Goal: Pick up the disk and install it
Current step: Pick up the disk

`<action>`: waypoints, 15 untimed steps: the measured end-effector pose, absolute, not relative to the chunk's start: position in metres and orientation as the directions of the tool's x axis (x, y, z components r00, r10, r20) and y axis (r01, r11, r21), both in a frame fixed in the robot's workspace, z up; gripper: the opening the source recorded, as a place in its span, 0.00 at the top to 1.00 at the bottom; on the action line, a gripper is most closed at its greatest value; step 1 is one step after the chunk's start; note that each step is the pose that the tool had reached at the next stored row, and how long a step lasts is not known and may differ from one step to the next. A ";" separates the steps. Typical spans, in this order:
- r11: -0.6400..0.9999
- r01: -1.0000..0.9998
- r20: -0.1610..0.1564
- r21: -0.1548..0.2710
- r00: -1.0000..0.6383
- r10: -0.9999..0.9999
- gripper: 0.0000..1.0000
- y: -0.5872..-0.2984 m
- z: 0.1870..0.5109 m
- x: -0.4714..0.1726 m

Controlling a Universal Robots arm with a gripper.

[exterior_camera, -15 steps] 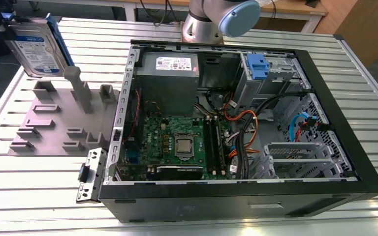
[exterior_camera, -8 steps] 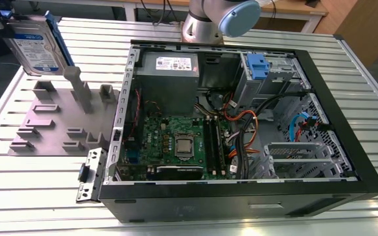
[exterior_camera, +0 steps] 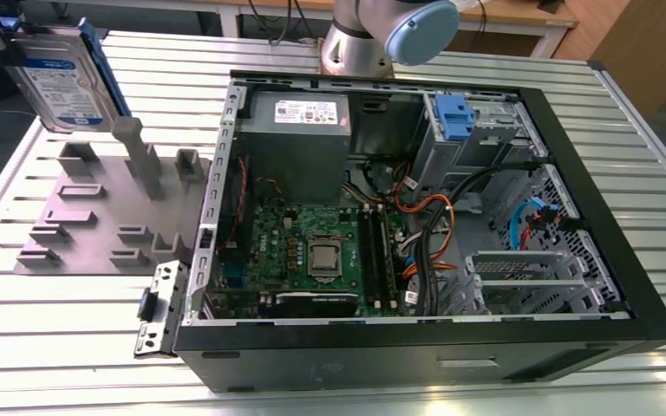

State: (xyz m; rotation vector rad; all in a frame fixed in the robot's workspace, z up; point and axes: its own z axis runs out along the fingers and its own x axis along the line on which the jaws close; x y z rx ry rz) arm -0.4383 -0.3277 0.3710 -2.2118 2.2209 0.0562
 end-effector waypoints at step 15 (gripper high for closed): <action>0.004 -1.000 -0.030 0.021 -0.004 -1.000 0.64 -0.328 0.427 -0.438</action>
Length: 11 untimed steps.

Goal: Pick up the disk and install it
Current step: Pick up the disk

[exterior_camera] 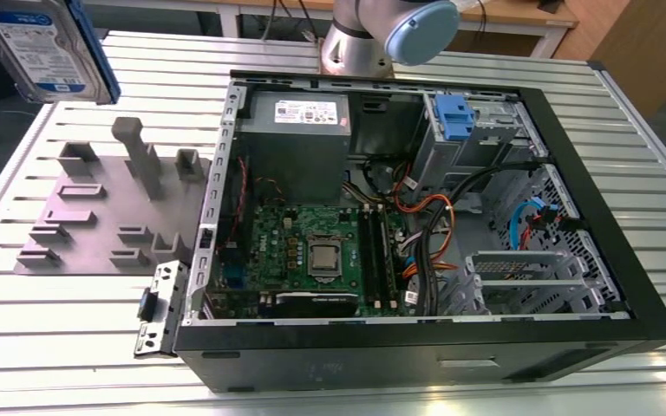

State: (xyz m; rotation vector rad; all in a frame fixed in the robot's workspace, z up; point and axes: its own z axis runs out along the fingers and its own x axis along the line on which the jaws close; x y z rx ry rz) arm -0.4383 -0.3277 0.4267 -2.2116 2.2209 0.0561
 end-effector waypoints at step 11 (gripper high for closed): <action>0.004 -1.000 -0.030 0.020 -0.004 -1.000 0.64 -0.328 0.450 -0.438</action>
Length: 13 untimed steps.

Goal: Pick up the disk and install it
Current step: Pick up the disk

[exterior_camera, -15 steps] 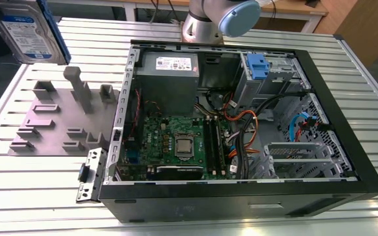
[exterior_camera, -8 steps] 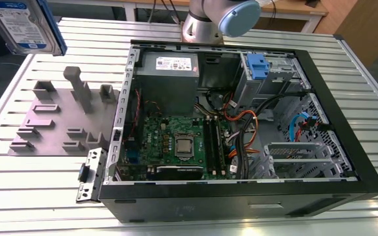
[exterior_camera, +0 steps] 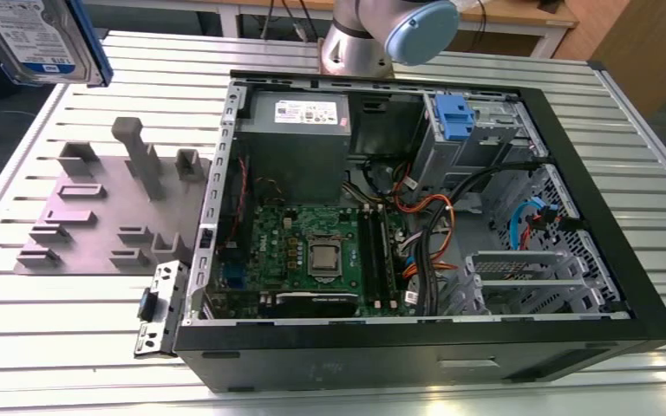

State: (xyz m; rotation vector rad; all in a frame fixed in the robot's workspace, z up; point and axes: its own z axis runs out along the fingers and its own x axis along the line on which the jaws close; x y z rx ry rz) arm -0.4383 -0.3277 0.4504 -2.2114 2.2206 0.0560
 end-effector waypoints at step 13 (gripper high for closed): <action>0.004 -1.000 -0.027 0.024 -0.005 -1.000 0.64 -0.341 0.473 -0.438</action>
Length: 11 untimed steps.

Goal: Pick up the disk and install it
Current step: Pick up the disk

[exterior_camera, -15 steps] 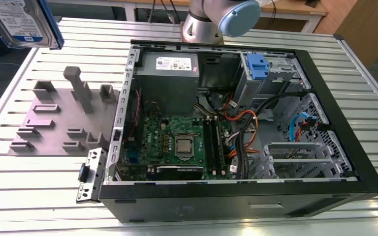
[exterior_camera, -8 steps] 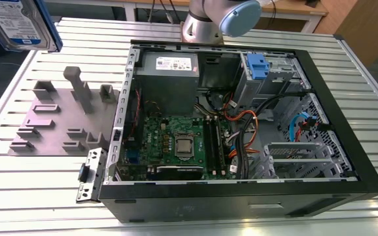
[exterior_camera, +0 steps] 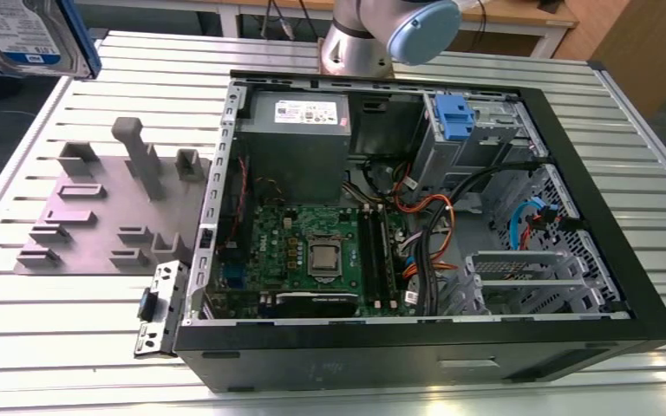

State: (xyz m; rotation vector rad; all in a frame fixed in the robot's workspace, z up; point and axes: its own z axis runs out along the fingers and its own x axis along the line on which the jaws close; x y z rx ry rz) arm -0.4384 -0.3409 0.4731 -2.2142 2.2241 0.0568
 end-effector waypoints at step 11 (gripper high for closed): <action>0.005 -1.000 -0.027 0.028 -0.006 -1.000 0.64 -0.342 0.480 -0.415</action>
